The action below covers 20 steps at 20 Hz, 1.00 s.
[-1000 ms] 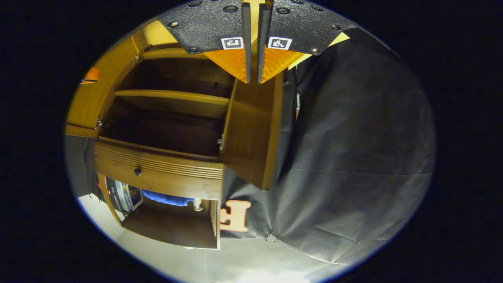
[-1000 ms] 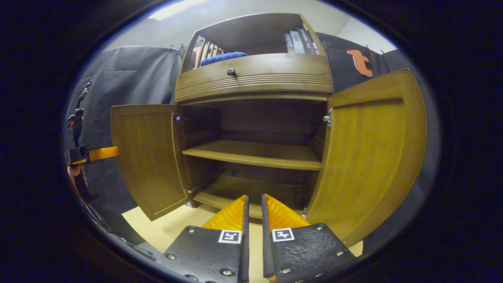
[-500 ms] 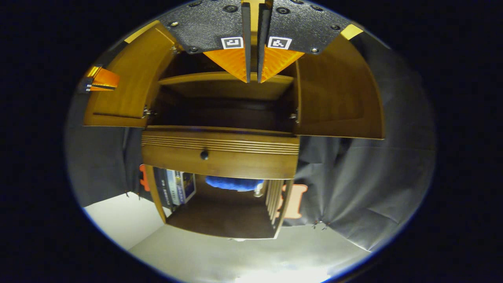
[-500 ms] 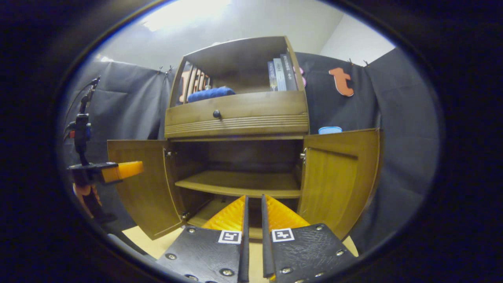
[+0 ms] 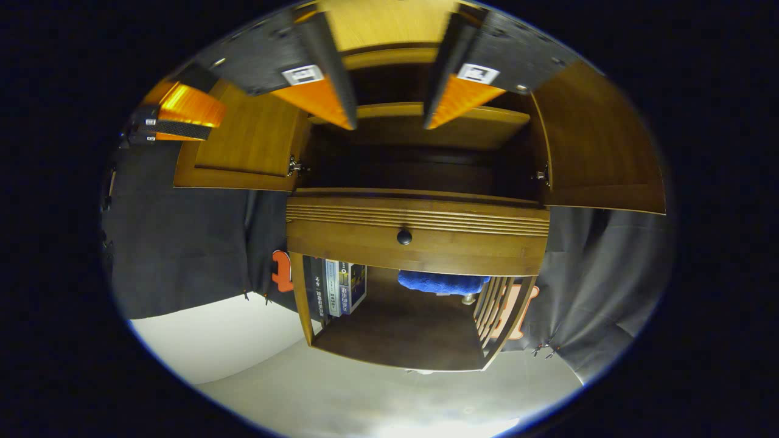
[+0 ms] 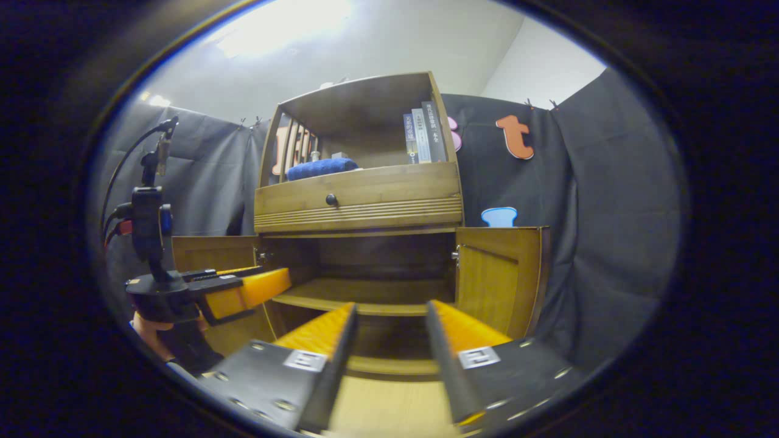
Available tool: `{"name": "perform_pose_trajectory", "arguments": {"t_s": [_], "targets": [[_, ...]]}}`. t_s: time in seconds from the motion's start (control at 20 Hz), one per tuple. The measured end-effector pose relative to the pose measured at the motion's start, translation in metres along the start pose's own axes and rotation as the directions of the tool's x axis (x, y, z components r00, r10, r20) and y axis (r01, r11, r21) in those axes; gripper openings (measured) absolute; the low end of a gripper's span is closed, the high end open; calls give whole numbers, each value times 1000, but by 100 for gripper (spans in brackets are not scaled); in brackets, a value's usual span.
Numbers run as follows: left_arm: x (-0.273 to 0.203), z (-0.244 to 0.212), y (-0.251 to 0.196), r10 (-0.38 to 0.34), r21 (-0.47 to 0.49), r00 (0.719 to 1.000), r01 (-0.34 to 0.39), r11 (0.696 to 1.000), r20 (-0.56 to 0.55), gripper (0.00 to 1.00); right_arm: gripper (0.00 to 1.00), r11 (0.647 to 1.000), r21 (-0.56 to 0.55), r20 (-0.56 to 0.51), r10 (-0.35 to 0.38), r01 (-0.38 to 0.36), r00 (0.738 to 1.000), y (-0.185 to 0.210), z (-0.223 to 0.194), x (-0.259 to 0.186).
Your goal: Open the right door of the double-door shoe cabinet with the right hand, and open the left door with the left hand.
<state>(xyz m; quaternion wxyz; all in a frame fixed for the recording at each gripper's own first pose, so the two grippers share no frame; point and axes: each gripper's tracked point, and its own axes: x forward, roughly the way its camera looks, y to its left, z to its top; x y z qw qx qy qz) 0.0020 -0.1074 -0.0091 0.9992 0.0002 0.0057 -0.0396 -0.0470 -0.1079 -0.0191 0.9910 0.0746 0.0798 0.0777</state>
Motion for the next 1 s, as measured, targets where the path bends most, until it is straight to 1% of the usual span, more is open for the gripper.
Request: {"name": "perform_pose_trajectory", "arguments": {"t_s": [0.05, 0.1, 0.15, 0.2, 0.25, 0.3, 0.35, 0.4, 0.45, 0.5, 0.55, 0.6, 0.65, 0.7, 0.9, 0.95, 1.0], "targets": [[-1, 4, -6, -6, -8, 1000, 6, 1000, 17, 75, 80, 1000, 1, 11, -1, 1, 1000, -2, -4, -9], [0, 9, -13, -19, -11, 999, 20, 1000, 37, 92, 99, 1000, 1, 27, -6, 6, 1000, -5, 3, -11], [0, 12, -17, -29, -9, 998, 29, 1000, 48, 95, 96, 1000, 1, 38, -8, 8, 999, -7, 7, -13], [0, 14, -18, -31, -2, 998, 31, 1000, 55, 95, 99, 1000, 0, 43, -14, 14, 999, -10, 6, -13], [1, 17, -19, -31, 6, 998, 31, 1000, 60, 92, 99, 1000, -1, 44, -17, 17, 999, -14, 7, -13], [1, 17, -22, -32, 12, 998, 31, 999, 60, 92, 99, 1000, -2, 47, -19, 19, 999, -17, 8, -15], [2, 17, -24, -32, 16, 998, 31, 999, 59, 92, 96, 1000, 0, 52, -22, 22, 998, -20, 10, -16], [3, 17, -27, -36, 19, 998, 35, 999, 58, 92, 99, 1000, 3, 58, -23, 23, 998, -24, 12, -18], [4, 18, -31, -42, 21, 997, 41, 999, 61, 92, 99, 1000, 6, 63, -25, 24, 998, -27, 13, -19], [4, 18, -35, -47, 24, 997, 45, 999, 60, 92, 96, 1000, 9, 67, -27, 27, 997, -29, 13, -21], [4, 19, -38, -50, 25, 997, 49, 998, 63, 95, 99, 1000, 9, 69, -29, 28, 997, -32, 13, -22], [4, 19, -41, -56, 27, 996, 54, 998, 63, 96, 99, 999, 8, 69, -32, 31, 997, -35, 13, -24], [3, 20, -44, -60, 28, 996, 58, 998, 67, 92, 99, 999, 6, 69, -32, 31, 997, -38, 13, -25], [4, 22, -48, -66, 30, 995, 64, 998, 69, 92, 96, 999, 5, 70, -38, 38, 997, -41, 13, -26], [2, 23, -56, -82, 45, 994, 79, 996, 72, 92, 96, 998, 19, 84, -53, 52, 995, -50, 15, -31], [2, 23, -59, -86, 47, 994, 83, 995, 71, 95, 96, 998, 24, 83, -57, 55, 995, -52, 14, -33], [3, 22, -60, -89, 49, 993, 86, 995, 71, 95, 99, 998, 29, 82, -59, 57, 995, -55, 13, -34]]}}
